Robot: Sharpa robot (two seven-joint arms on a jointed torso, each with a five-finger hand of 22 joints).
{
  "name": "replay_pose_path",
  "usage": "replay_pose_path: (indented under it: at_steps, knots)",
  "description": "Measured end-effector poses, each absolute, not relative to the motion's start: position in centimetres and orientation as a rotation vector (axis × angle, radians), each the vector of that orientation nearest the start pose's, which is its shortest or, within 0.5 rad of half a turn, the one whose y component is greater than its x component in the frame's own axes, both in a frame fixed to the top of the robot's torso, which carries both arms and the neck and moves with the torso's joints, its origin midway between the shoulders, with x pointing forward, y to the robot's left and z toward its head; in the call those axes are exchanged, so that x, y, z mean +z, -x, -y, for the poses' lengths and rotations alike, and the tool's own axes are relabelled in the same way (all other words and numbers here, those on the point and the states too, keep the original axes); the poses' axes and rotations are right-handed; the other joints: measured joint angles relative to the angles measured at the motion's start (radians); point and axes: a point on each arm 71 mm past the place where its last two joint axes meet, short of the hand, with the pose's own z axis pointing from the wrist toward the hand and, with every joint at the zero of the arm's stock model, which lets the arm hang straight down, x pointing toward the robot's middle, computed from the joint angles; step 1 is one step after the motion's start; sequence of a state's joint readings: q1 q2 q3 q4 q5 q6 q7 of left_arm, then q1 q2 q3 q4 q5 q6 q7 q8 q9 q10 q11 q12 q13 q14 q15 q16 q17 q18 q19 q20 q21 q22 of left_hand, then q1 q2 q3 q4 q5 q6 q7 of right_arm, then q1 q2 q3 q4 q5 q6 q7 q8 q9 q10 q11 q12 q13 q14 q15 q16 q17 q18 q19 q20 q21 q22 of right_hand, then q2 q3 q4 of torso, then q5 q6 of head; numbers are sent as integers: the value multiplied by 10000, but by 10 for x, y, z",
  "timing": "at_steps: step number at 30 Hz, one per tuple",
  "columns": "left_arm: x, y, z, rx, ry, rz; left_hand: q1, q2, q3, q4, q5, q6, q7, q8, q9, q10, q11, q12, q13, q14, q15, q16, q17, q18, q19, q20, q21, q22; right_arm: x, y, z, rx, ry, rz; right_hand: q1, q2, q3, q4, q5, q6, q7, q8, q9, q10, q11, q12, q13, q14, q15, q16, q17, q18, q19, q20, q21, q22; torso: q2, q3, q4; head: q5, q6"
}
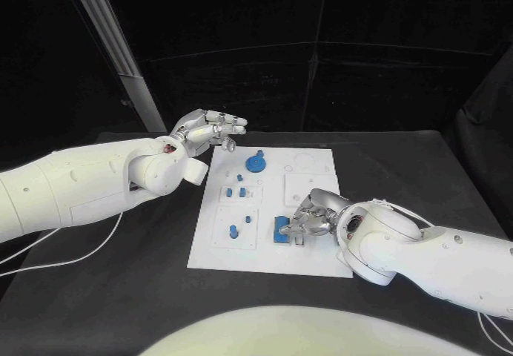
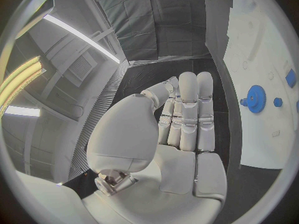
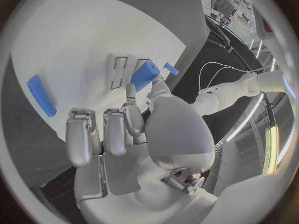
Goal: Assemble the parts on the task board
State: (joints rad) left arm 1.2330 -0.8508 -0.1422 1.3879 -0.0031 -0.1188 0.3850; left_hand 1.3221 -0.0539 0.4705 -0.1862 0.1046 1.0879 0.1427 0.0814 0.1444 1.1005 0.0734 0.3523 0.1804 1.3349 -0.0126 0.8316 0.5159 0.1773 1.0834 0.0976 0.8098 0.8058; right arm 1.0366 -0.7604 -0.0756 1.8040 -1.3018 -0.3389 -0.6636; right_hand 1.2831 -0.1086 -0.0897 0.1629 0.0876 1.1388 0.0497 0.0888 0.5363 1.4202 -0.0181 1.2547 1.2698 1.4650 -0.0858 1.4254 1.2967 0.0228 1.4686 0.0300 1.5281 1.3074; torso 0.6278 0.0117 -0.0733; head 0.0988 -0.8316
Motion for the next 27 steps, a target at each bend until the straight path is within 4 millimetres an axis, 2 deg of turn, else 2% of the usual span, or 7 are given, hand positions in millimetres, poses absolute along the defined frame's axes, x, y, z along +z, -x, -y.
replay_pose_path:
  at_steps: [6, 7, 13, 22, 27]
  knots:
    - [-206, -502, -247, -15365, 11012, -15359, 0, 0, 0, 0, 0, 0, 0, 0, -1, 0, 0, 0, 0, 0, 0, 0, 0, 1, 0, 0, 0, 0, -253, -384, 119, 5506, -1945, -20838, -34, 73, -21, -31, 72, 60, -4, 0, 21, 0, 0, -1, -1, 0, 0, 0, -1, 1, 0, 0, 0, 0, 0, -2, 5, -2, -15]
    - [-206, -502, -248, -15364, 11014, -15362, 0, 0, 0, 0, 0, 0, 0, 0, -1, 0, 0, 0, 0, 0, 0, 0, 0, 0, 0, 0, 0, 0, -254, -384, 120, 5455, -1933, -20852, 62, 168, -34, -77, 119, 60, -4, 0, 21, -1, 1, 0, 15, 0, 0, 0, -1, 1, 0, 0, 0, 0, 1, -2, 5, -2, -16]
    - [-207, -502, -248, -15361, 11025, -15385, 0, 0, 0, 0, 0, 0, 0, 0, -2, 0, 0, 52, 19, 0, 0, 0, -16, 1, 0, 0, -43, 0, -256, -383, 128, 5158, -1851, -20976, 10, 115, -46, -88, 120, 60, -4, 0, 36, -1, 1, -1, 15, 0, 0, 0, -2, 1, 0, 0, 0, 0, 0, -2, 5, 20, -25]
    - [-207, -501, -248, -15354, 11038, -15408, 0, 0, 0, 0, 0, 0, 0, 0, -2, 0, 0, 59, 18, 0, 0, 0, -15, 0, 0, 0, -43, 0, -255, -381, 134, 5186, -1849, -20925, -110, 153, -194, -170, 119, 60, -4, 0, 47, -1, 1, -2, -8, 0, 0, 0, -25, 0, -35, -35, 0, 0, -6, 5, 4, 5, -6]
    - [-207, -501, -249, -15341, 11047, -15413, 0, 0, 0, 0, 0, 0, 0, 0, -1, 0, 0, 59, 18, 0, 0, 0, -15, 1, 0, 0, -43, 0, -252, -380, 148, 5423, -2067, -20690, -198, 254, -287, -262, 311, -128, 78, -174, 47, -1, 1, -45, -55, 0, 0, 0, -49, 0, -35, -35, 0, 0, -6, 5, 1, -28, 21]
